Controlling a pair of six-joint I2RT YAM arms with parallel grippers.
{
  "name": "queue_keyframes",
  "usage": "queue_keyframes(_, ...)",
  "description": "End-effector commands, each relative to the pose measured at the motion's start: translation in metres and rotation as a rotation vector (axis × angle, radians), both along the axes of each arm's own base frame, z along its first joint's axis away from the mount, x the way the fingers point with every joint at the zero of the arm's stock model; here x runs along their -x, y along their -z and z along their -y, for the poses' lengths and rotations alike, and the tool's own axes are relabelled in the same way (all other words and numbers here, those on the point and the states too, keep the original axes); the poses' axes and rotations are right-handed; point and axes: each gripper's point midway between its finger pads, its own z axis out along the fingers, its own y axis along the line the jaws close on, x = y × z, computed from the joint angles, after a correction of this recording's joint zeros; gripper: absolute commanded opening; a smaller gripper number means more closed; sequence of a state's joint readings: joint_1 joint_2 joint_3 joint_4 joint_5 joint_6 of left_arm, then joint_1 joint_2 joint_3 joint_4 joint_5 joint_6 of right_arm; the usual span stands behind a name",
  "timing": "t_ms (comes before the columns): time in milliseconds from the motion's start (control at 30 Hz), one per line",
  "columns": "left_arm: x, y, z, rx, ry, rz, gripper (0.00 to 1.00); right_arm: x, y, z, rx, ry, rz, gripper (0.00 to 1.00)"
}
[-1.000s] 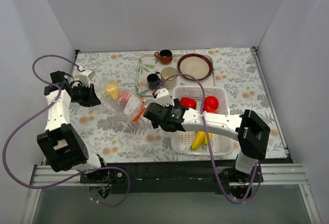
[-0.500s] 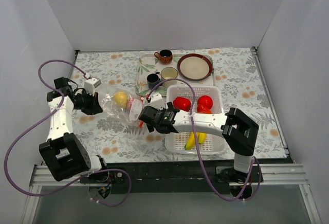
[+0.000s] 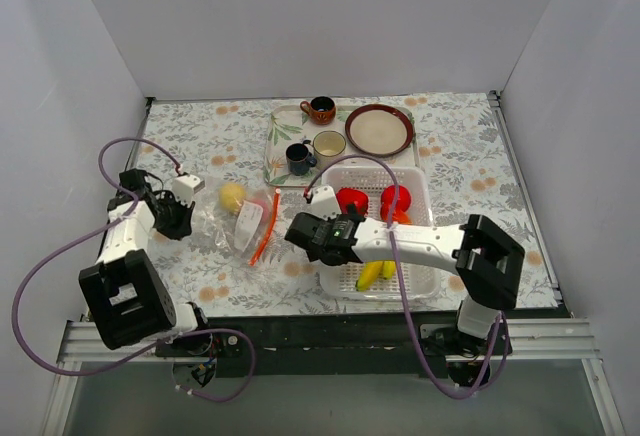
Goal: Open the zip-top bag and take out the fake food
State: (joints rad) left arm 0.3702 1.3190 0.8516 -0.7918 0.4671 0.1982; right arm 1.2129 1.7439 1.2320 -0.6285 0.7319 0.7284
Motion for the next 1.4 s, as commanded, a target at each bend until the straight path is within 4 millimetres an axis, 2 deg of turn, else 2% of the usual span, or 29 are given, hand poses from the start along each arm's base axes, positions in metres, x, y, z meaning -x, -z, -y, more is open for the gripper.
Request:
queue_keyframes(0, -0.021, 0.01, -0.025, -0.126, -0.006, 0.058, 0.0, -0.004, -0.043, 0.029, -0.012, 0.081, 0.098, 0.99)
queue_keyframes(67, -0.023, 0.018, -0.031, -0.147, -0.02, 0.05, 0.0, -0.011, -0.067, 0.02, -0.015, 0.058, 0.148, 0.99)
queue_keyframes(100, -0.024, 0.022, -0.033, -0.157, -0.026, 0.045, 0.0, -0.01, -0.078, 0.009, -0.03, 0.032, 0.172, 0.99)
queue_keyframes(133, -0.028, 0.023, -0.037, -0.17, -0.03, 0.054, 0.0, -0.014, -0.098, -0.006, -0.069, 0.015, 0.202, 0.99)
queue_keyframes(200, -0.028, 0.031, -0.042, -0.186, -0.041, 0.028, 0.0, -0.015, -0.107, -0.029, -0.053, -0.041, 0.228, 0.99)
queue_keyframes(233, -0.03, 0.032, -0.044, -0.195, -0.045, 0.029, 0.0, -0.018, -0.121, -0.044, -0.089, -0.053, 0.242, 0.98)
queue_keyframes(267, -0.03, 0.035, -0.045, -0.198, -0.045, 0.022, 0.0, -0.018, -0.11, -0.055, -0.067, -0.077, 0.225, 0.99)
queue_keyframes(333, -0.03, 0.038, -0.049, -0.215, -0.054, 0.015, 0.0, -0.02, -0.106, -0.074, -0.073, -0.12, 0.224, 0.98)
queue_keyframes(367, -0.03, 0.038, -0.049, -0.217, -0.053, 0.012, 0.01, -0.018, -0.096, -0.085, -0.073, -0.147, 0.205, 0.98)
queue_keyframes(400, -0.029, 0.038, -0.051, -0.222, -0.061, 0.004, 0.14, -0.018, -0.091, -0.091, -0.069, -0.168, 0.196, 0.99)
queue_keyframes(433, -0.025, 0.039, -0.05, -0.219, -0.057, -0.013, 0.45, -0.018, -0.088, -0.102, -0.096, -0.186, 0.195, 0.99)
queue_keyframes(467, -0.023, 0.038, -0.05, -0.218, -0.053, -0.02, 0.51, -0.014, -0.078, -0.109, -0.106, -0.212, 0.168, 0.98)
queue_keyframes(533, -0.022, 0.032, -0.049, -0.219, -0.058, -0.02, 0.57, -0.011, -0.063, -0.114, -0.105, -0.244, 0.144, 0.99)
queue_keyframes(567, -0.021, 0.029, -0.049, -0.218, -0.058, -0.017, 0.66, -0.009, -0.056, -0.119, -0.117, -0.26, 0.129, 0.99)
queue_keyframes(633, -0.015, 0.021, -0.046, -0.209, -0.056, -0.03, 0.71, -0.004, -0.039, -0.115, -0.101, -0.282, 0.113, 0.97)
queue_keyframes(667, -0.02, 0.01, -0.046, -0.204, -0.06, -0.012, 0.81, -0.003, -0.04, -0.12, -0.127, -0.299, 0.119, 0.97)
queue_keyframes(700, -0.02, 0.004, -0.044, -0.196, -0.06, -0.01, 0.95, -0.001, -0.037, -0.121, -0.132, -0.309, 0.117, 0.96)
queue_keyframes(733, -0.013, -0.005, -0.041, -0.184, -0.056, -0.024, 0.98, 0.002, -0.03, -0.118, -0.125, -0.318, 0.109, 0.93)
queue_keyframes(767, -0.02, -0.022, -0.041, -0.179, -0.046, 0.006, 0.98, 0.003, -0.033, -0.12, -0.142, -0.33, 0.112, 0.92)
queue_keyframes(867, -0.011, -0.045, -0.033, -0.153, -0.013, -0.016, 0.98, 0.005, -0.037, -0.123, -0.189, -0.347, 0.126, 0.89)
queue_keyframes(900, -0.018, -0.061, -0.033, -0.158, 0.014, 0.018, 0.98, 0.004, -0.04, -0.126, -0.209, -0.354, 0.138, 0.88)
queue_keyframes(967, -0.013, -0.071, -0.032, -0.16, 0.033, 0.014, 0.98, 0.004, -0.04, -0.127, -0.215, -0.364, 0.145, 0.88)
queue_keyframes(1100, -0.038, -0.108, -0.028, -0.115, 0.002, 0.116, 0.98, 0.002, -0.041, -0.128, -0.204, -0.368, 0.156, 0.88)
queue_keyframes(1167, -0.049, -0.112, -0.018, -0.048, -0.016, 0.141, 0.98, 0.0, -0.041, -0.13, -0.208, -0.372, 0.166, 0.88)
queue_keyframes(1367, -0.083, -0.073, -0.004, 0.169, -0.206, 0.069, 0.98, -0.005, -0.041, -0.131, -0.204, -0.366, 0.161, 0.84)
